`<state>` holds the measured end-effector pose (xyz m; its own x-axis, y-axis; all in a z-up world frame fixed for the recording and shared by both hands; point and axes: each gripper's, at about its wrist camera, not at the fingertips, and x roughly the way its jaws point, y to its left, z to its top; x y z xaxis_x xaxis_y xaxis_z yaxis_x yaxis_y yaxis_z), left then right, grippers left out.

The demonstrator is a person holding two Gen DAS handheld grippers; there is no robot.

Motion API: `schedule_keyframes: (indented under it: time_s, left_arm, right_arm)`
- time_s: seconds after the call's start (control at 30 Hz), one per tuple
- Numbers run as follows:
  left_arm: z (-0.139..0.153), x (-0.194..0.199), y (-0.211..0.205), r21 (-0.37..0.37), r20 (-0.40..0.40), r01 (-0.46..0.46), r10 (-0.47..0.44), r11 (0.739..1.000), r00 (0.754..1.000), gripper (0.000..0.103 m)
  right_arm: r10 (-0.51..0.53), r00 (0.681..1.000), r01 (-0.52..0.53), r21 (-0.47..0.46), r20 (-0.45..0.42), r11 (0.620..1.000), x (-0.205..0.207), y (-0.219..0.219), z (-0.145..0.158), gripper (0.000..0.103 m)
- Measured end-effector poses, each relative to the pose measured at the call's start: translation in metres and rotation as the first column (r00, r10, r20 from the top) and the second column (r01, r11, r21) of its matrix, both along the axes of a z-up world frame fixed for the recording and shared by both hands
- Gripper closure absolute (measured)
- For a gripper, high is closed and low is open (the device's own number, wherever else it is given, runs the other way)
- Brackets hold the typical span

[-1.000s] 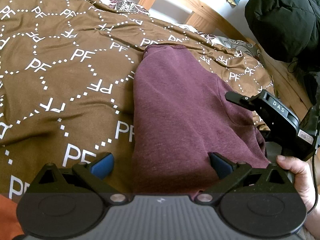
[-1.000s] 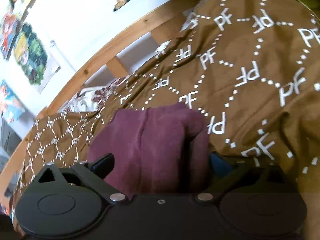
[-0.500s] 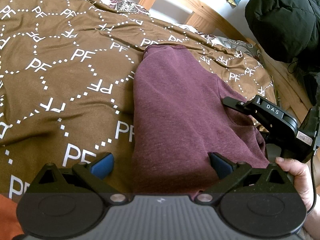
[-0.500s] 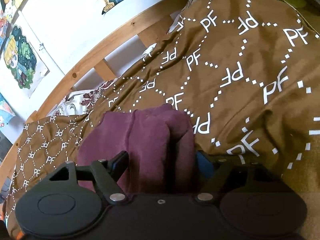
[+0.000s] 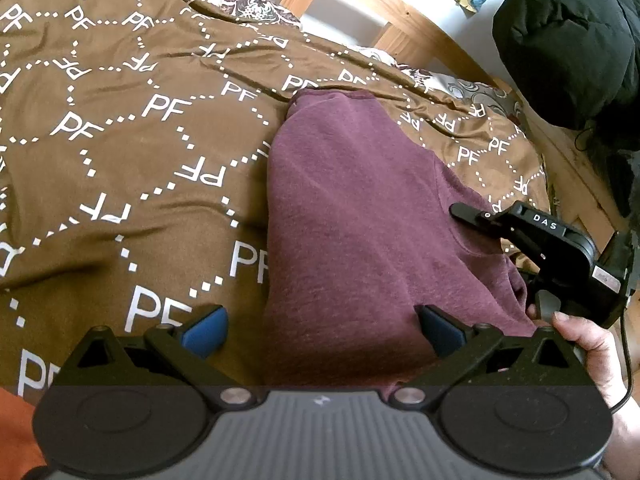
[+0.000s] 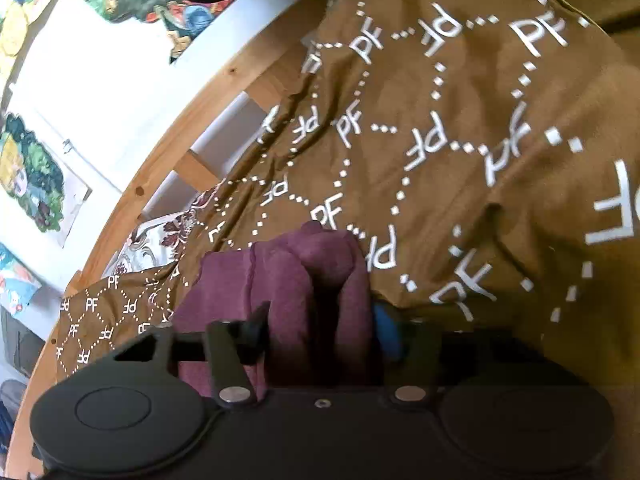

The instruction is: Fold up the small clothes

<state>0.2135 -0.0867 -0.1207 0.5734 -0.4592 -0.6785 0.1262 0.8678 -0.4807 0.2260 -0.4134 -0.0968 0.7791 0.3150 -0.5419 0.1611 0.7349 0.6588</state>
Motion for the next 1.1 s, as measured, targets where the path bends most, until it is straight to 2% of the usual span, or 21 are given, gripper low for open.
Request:
schedule_keyframes:
  time_s: [0.1, 0.2, 0.27, 0.4, 0.5, 1.1]
  left_arm:
    - [0.006, 0.001, 0.005, -0.041, 0.002, 0.008, -0.008, 0.999, 1.0, 0.001]
    - [0.018, -0.005, 0.012, -0.128, 0.101, 0.026, -0.013, 0.991, 0.995, 0.001]
    - [0.023, -0.003, 0.011, -0.134, 0.131, 0.048, -0.03, 0.99, 0.991, 0.001]
    - [0.016, 0.013, 0.0, -0.091, 0.069, 0.075, -0.068, 0.993, 0.995, 0.001]
    - [-0.001, 0.021, -0.002, -0.054, -0.051, 0.076, -0.079, 0.996, 0.996, 0.0]
    - [-0.004, 0.016, -0.001, -0.058, -0.045, 0.067, -0.069, 0.996, 0.997, 0.0]
  right_arm:
    - [0.012, 1.0, -0.012, -0.021, -0.001, 1.0, 0.0, 0.004, 0.002, 0.06]
    - [0.014, 1.0, -0.014, -0.029, -0.005, 0.999, 0.001, 0.005, 0.002, 0.06]
    - [0.013, 1.0, -0.013, -0.027, -0.008, 1.0, 0.0, 0.005, 0.001, 0.06]
    - [0.016, 1.0, -0.016, -0.041, -0.011, 0.999, 0.0, 0.008, 0.002, 0.059]
    - [0.018, 1.0, -0.018, -0.052, -0.013, 0.998, 0.0, 0.01, 0.003, 0.059]
    - [0.017, 1.0, -0.018, -0.064, -0.016, 0.998, 0.001, 0.012, 0.003, 0.057]
